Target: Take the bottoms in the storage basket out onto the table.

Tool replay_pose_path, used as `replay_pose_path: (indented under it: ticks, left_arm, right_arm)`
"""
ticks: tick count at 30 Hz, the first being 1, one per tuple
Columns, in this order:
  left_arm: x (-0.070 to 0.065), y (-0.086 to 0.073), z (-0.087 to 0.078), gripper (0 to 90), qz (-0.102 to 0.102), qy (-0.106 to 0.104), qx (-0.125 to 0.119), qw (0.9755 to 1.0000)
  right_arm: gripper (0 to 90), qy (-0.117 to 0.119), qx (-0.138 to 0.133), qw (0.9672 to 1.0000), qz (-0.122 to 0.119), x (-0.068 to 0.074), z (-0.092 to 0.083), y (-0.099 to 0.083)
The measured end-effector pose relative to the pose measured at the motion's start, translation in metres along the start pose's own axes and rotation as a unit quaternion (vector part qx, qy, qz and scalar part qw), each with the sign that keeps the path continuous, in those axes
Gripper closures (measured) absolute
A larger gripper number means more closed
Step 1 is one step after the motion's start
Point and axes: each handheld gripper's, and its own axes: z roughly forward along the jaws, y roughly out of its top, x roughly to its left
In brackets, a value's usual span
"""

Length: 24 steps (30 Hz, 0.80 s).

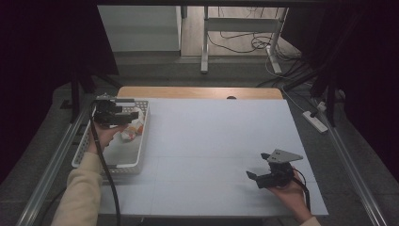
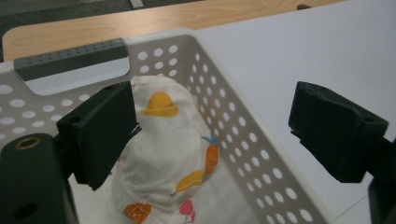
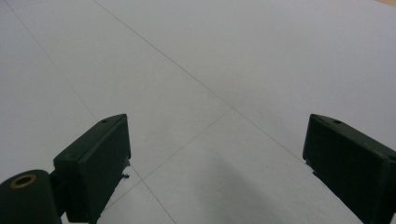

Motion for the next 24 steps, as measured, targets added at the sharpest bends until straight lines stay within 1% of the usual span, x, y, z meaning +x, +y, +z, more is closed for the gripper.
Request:
replay_pose_path:
  ticks: [2,3,4,5,12,13,16,17,20,24]
  left_arm:
    - [0.001,0.000,0.002,14.4,-0.001,0.002,0.003,1.0000]
    - [0.002,0.000,0.006,14.5,-0.002,0.004,0.010,0.9999]
    - [0.002,0.000,0.006,14.6,-0.002,0.004,0.010,0.9999]
    - [0.003,0.000,0.008,14.6,0.001,0.007,0.014,0.9999]
    - [0.004,0.003,0.015,14.7,0.003,0.008,0.020,0.9998]
    - [0.006,0.003,0.019,14.7,0.001,0.010,0.024,0.9997]
    - [0.008,0.002,0.022,14.7,-0.002,0.010,0.029,0.9995]
    - [0.010,0.001,0.024,14.7,-0.004,0.010,0.035,0.9993]
    - [0.012,0.000,0.025,14.9,-0.007,0.011,0.037,0.9992]
    - [0.014,-0.001,0.029,15.0,-0.010,0.015,0.045,0.9988]
  right_arm:
    - [7.6,0.000,0.000,1.0000,0.000,0.000,0.000,0.000]
    - [7.6,0.000,0.002,1.0000,0.001,0.000,0.001,0.000]
    - [7.6,0.000,0.002,1.0000,0.001,0.000,0.001,0.000]
    - [7.6,0.000,0.003,1.0000,0.000,0.000,0.001,0.000]
    - [7.5,-0.001,0.005,1.0000,0.002,-0.001,0.001,-0.001]
    - [7.6,-0.001,0.005,1.0000,0.001,-0.001,0.001,-0.001]
    - [7.6,-0.002,0.006,1.0000,0.001,-0.001,0.001,-0.001]
    - [7.5,-0.002,0.006,1.0000,0.002,-0.001,0.001,-0.001]
    - [7.6,-0.003,0.004,1.0000,0.004,-0.001,0.001,-0.001]
    - [7.6,-0.003,0.005,1.0000,0.004,-0.002,0.001,-0.002]
